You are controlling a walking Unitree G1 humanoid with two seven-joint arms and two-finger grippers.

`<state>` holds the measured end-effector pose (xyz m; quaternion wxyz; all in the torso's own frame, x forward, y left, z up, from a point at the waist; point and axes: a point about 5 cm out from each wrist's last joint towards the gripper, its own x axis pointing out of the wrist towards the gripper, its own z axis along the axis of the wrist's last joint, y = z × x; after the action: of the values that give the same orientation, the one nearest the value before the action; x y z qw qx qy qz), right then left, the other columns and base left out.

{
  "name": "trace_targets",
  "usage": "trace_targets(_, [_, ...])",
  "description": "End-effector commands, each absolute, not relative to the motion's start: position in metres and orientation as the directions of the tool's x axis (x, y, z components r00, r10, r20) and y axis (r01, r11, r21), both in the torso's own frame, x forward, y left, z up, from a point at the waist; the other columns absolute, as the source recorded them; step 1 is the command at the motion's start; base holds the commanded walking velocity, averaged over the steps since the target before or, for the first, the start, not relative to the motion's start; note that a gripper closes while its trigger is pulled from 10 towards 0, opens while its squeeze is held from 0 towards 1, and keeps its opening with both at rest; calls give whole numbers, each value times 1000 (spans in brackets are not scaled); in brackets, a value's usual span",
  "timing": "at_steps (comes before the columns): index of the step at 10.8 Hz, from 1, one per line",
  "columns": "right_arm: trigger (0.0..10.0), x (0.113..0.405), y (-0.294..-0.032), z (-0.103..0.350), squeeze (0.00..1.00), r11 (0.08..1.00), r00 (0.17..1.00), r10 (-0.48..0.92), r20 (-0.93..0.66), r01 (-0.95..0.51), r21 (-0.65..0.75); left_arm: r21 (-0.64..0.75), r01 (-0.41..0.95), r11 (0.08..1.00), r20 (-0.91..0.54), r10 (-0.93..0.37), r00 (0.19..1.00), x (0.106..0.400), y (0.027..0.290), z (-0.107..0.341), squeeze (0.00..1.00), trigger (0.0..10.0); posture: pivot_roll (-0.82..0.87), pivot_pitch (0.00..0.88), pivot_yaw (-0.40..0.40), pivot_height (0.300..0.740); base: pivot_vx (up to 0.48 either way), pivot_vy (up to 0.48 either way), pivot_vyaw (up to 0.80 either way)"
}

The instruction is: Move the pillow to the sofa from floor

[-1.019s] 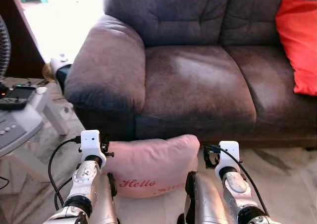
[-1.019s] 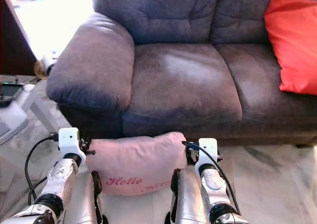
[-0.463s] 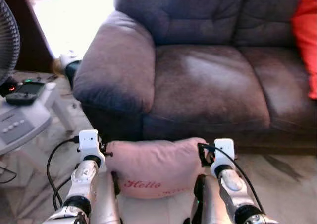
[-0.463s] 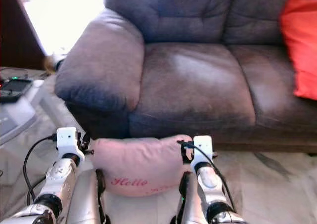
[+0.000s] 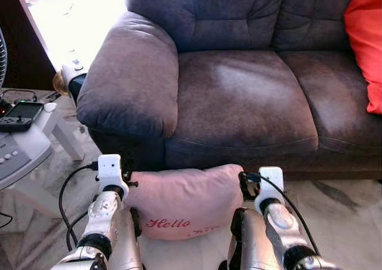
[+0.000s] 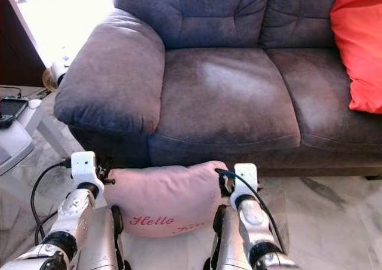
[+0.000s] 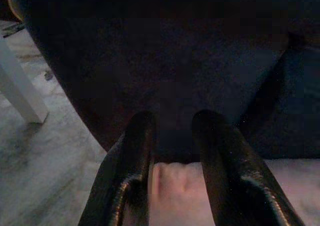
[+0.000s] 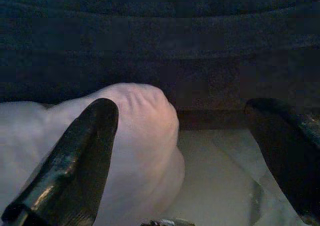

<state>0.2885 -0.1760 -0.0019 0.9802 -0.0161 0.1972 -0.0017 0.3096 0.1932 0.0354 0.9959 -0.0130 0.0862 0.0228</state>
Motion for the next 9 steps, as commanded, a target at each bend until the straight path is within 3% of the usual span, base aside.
trace_targets(1, [10000, 293, -176, 1, 0, 1000, 921, -12, -389, 12, -1, -25, -40, 999, -166, 36, 985, 314, 191, 40, 0, 10000, 47, 66, -59, 487, 0, 0, 0])
trace_targets(8, [10000, 319, -166, 19, 0, 997, 892, 55, -449, -25, 72, -29, -29, 999, 94, 31, 995, 336, 194, 106, 0, 10000, 69, 221, -83, 487, 0, 0, 0])
trace_targets(9, [10000, 324, -165, 25, 1000, 995, 905, 71, -420, -38, 87, -33, -25, 999, 134, 29, 991, 337, 192, 116, 0, 10000, 77, 240, -90, 487, 0, 0, 0])
